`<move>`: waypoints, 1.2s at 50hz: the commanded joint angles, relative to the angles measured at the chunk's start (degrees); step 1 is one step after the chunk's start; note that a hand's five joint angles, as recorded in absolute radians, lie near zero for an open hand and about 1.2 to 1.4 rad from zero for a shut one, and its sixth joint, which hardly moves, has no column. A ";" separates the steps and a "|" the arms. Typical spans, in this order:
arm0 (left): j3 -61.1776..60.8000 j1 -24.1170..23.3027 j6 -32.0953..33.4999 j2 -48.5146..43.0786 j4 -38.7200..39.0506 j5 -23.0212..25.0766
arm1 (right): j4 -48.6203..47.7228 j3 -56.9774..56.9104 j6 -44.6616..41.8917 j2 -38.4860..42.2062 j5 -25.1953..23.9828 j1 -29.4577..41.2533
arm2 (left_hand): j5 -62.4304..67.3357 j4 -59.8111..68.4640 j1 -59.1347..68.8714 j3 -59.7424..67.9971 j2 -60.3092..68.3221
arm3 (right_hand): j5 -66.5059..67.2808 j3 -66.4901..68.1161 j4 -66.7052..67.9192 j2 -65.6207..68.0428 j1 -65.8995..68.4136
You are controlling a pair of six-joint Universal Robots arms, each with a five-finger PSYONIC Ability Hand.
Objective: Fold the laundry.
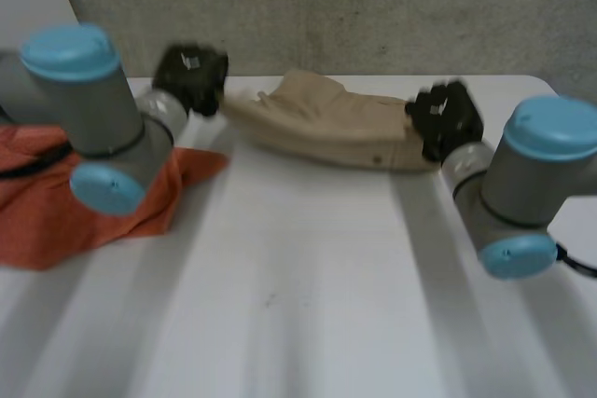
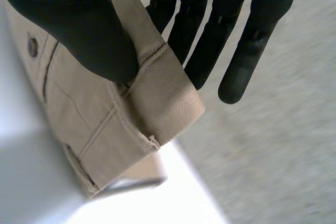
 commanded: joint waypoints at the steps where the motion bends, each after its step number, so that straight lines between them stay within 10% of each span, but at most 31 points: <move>1: -11.79 -1.13 3.22 2.96 -3.67 2.46 | 2.48 4.53 -4.12 1.67 -0.61 -0.45 | 11.97 11.07 13.79 11.44 11.16 | 11.62 11.65 11.34 12.43 16.41; 17: -29.63 -11.49 20.62 23.70 -41.95 -5.97 | 44.00 13.04 -19.57 -15.80 -2.45 -3.61 | 11.97 11.07 13.79 11.44 11.16 | 11.62 11.65 11.34 12.43 16.41; 24: -32.99 -17.04 23.09 27.05 -50.00 -2.56 | 53.46 19.91 -29.51 -20.39 -7.11 -6.51 | 11.97 11.07 13.79 11.44 11.16 | 11.62 11.65 11.34 12.43 16.41; 45: 10.50 -11.33 24.50 -0.53 -20.83 -5.72 | 22.88 1.12 -9.05 -5.46 0.26 -6.16 | 11.97 11.07 13.79 11.44 11.16 | 11.62 11.65 11.34 12.43 16.41; 60: 41.89 -10.89 20.46 -24.89 -16.42 -5.37 | -4.27 -5.83 -8.25 7.64 3.26 -5.81 | 11.16 10.25 12.97 10.62 10.35 | -2.06 -2.03 -2.34 -1.25 2.74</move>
